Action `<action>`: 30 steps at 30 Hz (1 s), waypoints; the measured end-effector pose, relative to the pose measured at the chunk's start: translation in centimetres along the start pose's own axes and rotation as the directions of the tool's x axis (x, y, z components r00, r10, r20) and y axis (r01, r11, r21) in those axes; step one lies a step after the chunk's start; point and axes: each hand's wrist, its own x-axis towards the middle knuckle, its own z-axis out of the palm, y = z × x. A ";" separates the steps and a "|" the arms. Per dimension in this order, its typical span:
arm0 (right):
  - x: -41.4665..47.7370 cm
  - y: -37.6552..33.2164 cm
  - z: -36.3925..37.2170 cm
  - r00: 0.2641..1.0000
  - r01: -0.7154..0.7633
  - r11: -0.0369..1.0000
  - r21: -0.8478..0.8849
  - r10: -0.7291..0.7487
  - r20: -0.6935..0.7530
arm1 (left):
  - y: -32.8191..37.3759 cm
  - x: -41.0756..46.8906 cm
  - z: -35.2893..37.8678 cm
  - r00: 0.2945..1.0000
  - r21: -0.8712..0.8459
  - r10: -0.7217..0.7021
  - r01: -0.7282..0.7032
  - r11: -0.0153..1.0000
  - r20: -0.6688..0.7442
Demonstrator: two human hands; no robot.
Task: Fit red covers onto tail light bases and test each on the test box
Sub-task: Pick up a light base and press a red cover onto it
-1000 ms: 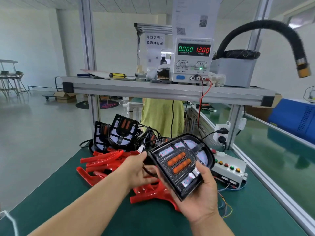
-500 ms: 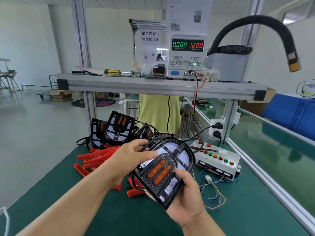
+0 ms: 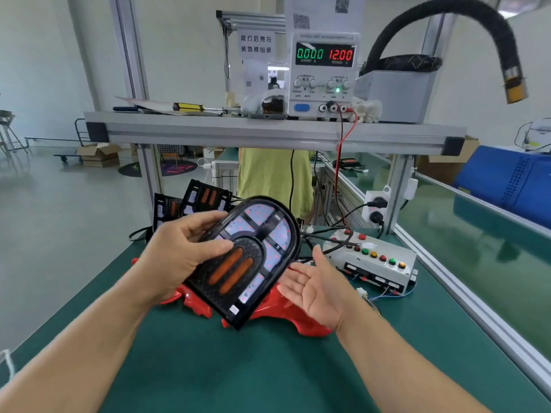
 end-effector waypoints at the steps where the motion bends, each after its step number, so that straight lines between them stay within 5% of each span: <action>1: 0.6 -0.7 0.1 0.999 -0.005 1.000 0.022 0.006 -0.035 | 0.4 0.0 -0.4 1.000 0.021 0.024 -0.024 0.999 0.007; 6: 2.8 -3.9 2.4 1.000 -0.019 0.997 0.081 0.020 -0.017 | 2.5 -0.6 -1.4 0.992 0.062 0.118 -0.121 0.991 0.040; 11: 4.6 -6.1 3.4 0.979 0.128 0.978 0.167 -0.098 -0.180 | 4.3 -1.9 -3.0 0.985 0.097 0.153 -0.160 0.982 0.078; 20: 5.3 -5.4 4.2 0.999 0.036 0.976 -0.214 -0.031 0.029 | 5.5 -2.4 -4.9 0.969 0.181 0.064 -0.110 0.977 0.240; 27: 3.4 -7.5 1.6 0.995 0.039 0.934 0.356 -0.005 -0.096 | 4.1 -1.9 -4.8 0.859 0.190 -0.131 0.040 0.981 0.495; 30: 2.9 -8.3 0.8 0.984 0.063 0.984 0.167 -0.033 -0.177 | 3.5 -1.2 -4.2 0.820 0.183 -0.171 0.083 0.980 0.547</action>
